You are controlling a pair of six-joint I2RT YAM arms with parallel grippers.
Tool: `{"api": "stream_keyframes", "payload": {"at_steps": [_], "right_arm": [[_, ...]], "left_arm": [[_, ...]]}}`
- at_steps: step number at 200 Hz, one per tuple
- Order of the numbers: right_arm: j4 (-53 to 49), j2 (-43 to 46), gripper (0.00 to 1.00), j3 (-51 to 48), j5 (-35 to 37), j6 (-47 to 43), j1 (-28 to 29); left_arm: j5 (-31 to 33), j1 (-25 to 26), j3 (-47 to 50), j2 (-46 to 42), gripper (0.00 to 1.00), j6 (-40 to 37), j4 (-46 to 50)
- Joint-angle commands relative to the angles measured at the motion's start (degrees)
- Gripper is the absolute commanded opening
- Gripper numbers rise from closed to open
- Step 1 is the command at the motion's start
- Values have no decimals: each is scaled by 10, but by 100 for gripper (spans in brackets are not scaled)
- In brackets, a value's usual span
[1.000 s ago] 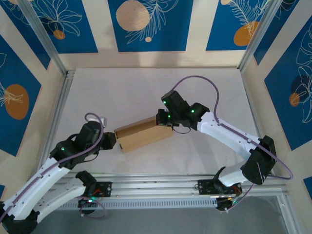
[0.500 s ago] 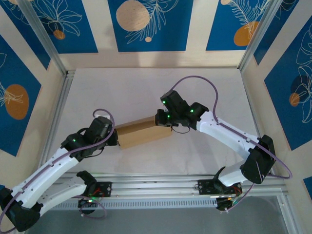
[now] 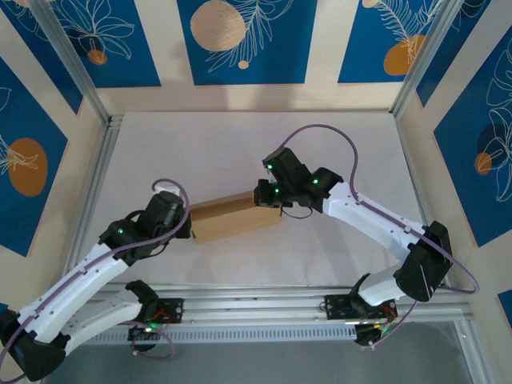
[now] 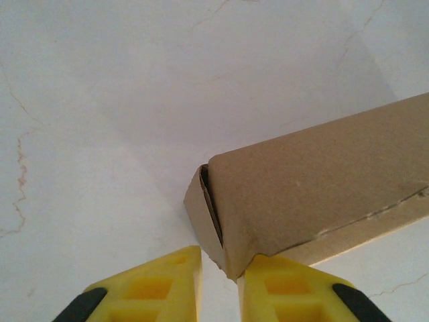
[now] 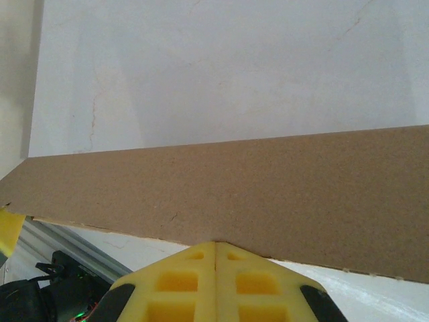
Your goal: Fold the paper box
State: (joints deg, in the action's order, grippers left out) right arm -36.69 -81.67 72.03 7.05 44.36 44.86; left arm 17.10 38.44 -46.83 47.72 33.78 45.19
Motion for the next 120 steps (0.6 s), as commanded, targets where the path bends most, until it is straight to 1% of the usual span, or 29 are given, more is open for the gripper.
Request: {"api": "stream_keyframes", "payload": {"at_steps": [1, 44, 57, 120], "right_arm": [[-23, -11, 2, -2, -10, -5, -5], [-13, -16, 2, -7, -27, 2, -4], [-13, -19, 2, -6, -30, 3, -2], [-7, -31, 2, -7, -39, 6, 3]], "left_arm": [[26, 1, -19, 2, 16, -23, -10], [19, 1, -11, 23, 6, -28, -35], [18, 1, -13, 27, 0, -31, -40], [-6, 3, -14, 41, 0, -41, -64]]}}
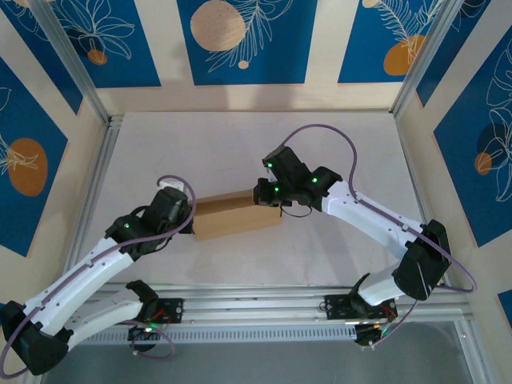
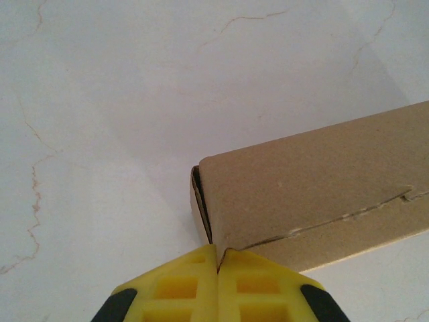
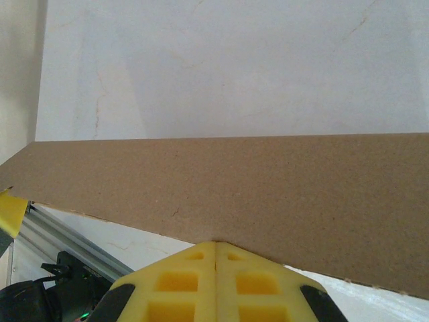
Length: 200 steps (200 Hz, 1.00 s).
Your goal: Fold the paper box
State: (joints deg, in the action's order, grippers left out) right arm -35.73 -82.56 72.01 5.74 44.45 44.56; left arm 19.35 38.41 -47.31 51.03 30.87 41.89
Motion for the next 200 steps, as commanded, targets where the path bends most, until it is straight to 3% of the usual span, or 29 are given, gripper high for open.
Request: {"api": "stream_keyframes", "payload": {"at_steps": [1, 74, 96, 122, 148, 170, 185, 200], "right_arm": [[-16, -22, 2, -6, -26, 5, 7], [-22, -31, 2, -7, -26, 1, 7], [-26, -29, 2, -7, -23, -1, 7], [-30, -19, 3, -2, -18, -4, 5], [-26, 11, 14, 17, -36, -22, 2], [-4, 43, 24, 23, -108, -47, -6], [10, 62, 28, 30, -157, -65, -11], [16, 70, 30, 40, -158, -73, -15]], "left_arm": [[-29, 4, -9, 8, 0, -12, -32], [28, 63, -17, 65, 0, -11, 10], [34, 67, -13, 53, 0, 6, 18], [60, 63, -24, 16, 7, 4, 34], [47, 59, -36, 24, 6, 2, 36], [42, 59, -37, 48, 4, 1, 30], [42, 59, -35, 52, 3, -7, 19], [40, 59, -37, 54, 2, -17, 8]]}}
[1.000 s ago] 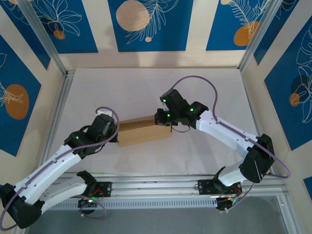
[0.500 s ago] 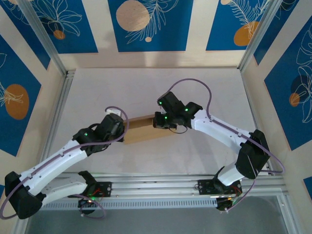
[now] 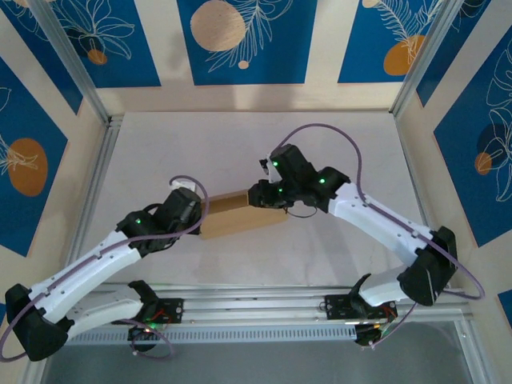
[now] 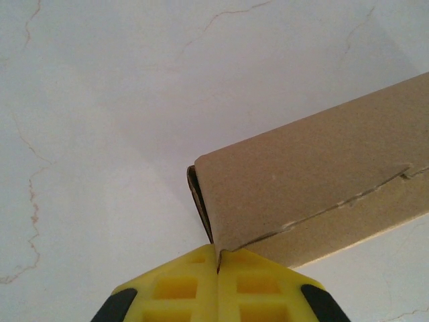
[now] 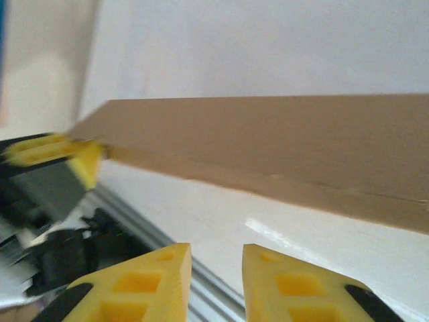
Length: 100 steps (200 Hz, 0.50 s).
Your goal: Fold the paper box
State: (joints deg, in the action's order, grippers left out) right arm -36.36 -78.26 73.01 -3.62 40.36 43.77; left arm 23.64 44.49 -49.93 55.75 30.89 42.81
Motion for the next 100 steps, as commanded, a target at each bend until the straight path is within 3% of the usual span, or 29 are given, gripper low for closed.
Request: {"api": "stream_keyframes", "payload": {"at_steps": [1, 46, 100], "right_arm": [[22, 27, 30, 31, -63, -32, -7], [28, -73, 18, 108, -35, -25, -9], [10, -191, 14, 165, -18, -23, 28]], "left_arm": [[-4, -2, -12, 7, 2, -18, -2], [-48, -2, -23, 36, 0, -58, -47], [-46, -2, -19, 42, 0, -71, -68]]}}
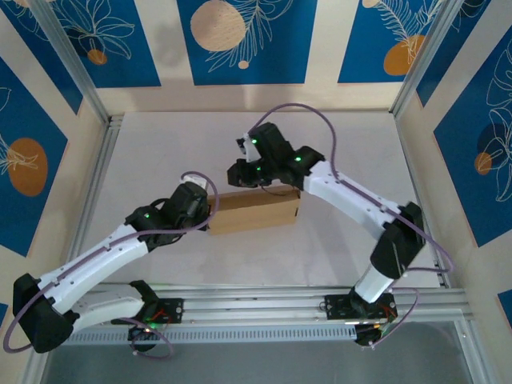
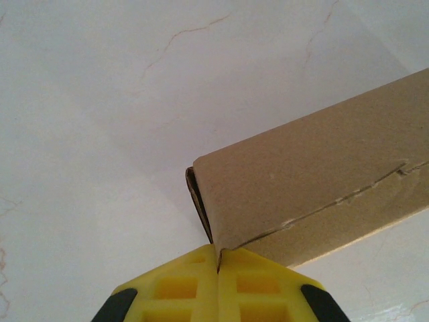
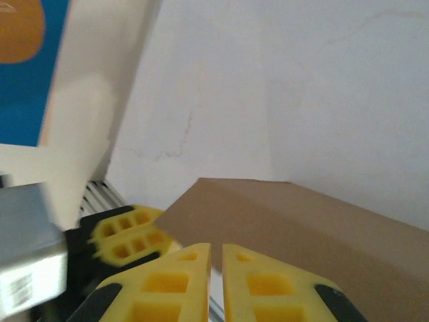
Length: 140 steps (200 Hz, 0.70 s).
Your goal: Fold the paper box
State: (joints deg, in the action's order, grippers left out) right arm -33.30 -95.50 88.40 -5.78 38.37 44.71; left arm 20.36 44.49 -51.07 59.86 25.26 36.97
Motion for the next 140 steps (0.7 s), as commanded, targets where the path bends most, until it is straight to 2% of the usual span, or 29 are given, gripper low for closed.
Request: {"api": "stream_keyframes", "payload": {"at_steps": [1, 37, 71, 88, 112, 140], "right_arm": [[-19, -19, 14, 10, 3, -3, 20], [-6, -34, 13, -23, 4, 1, 37], [-7, -31, 13, -48, 27, -2, 46], [1, -27, 12, -66, 37, -1, 48], [8, -26, 12, -81, 60, -5, 58], [5, -25, 12, -93, 124, -24, 80]], "left_arm": [[-14, -2, -8, 1, 0, -14, -10], [-23, -2, -3, 1, 1, -5, -19], [-35, -2, -14, -15, 15, 4, -14], [-35, -5, -20, -30, 20, 12, -10], [-45, -6, -25, -31, 21, 21, -5], [-61, -6, -27, -33, 21, 26, -2]]}}
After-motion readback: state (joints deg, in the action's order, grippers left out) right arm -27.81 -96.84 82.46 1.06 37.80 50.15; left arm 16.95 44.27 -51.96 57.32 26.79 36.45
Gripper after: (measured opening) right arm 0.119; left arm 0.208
